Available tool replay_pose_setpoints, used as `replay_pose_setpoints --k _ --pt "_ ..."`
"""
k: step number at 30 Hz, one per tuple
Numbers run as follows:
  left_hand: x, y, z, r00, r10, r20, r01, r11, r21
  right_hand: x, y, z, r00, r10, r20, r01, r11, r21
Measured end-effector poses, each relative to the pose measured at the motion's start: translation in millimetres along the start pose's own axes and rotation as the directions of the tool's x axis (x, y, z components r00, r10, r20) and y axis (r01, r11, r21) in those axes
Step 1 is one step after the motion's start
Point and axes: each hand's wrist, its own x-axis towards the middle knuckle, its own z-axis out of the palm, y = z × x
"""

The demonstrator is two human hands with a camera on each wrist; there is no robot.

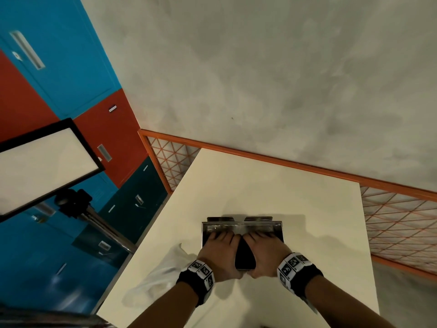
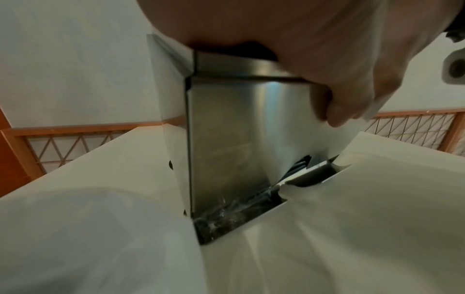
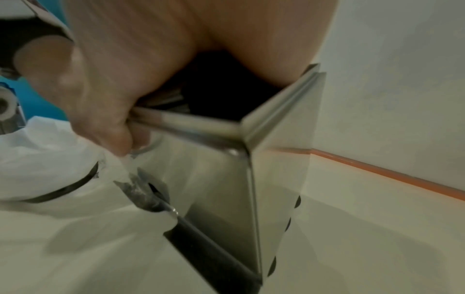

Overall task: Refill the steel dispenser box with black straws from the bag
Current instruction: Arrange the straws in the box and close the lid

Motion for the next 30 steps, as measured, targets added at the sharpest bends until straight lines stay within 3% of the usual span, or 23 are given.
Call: replay_pose_setpoints --k 14,30 --pt "-3.2 1.6 -5.5 0.999 -0.002 -0.038 0.002 1.0 -0.004 -5.4 -1.9 -0.3 0.995 -0.025 -0.094 0.024 1.0 -0.012" --pt "-2.2 0.9 -8.5 1.0 0.002 -0.011 -0.002 1.0 0.0 -7.3 -1.4 0.6 0.993 -0.024 -0.116 0.022 1.0 -0.018"
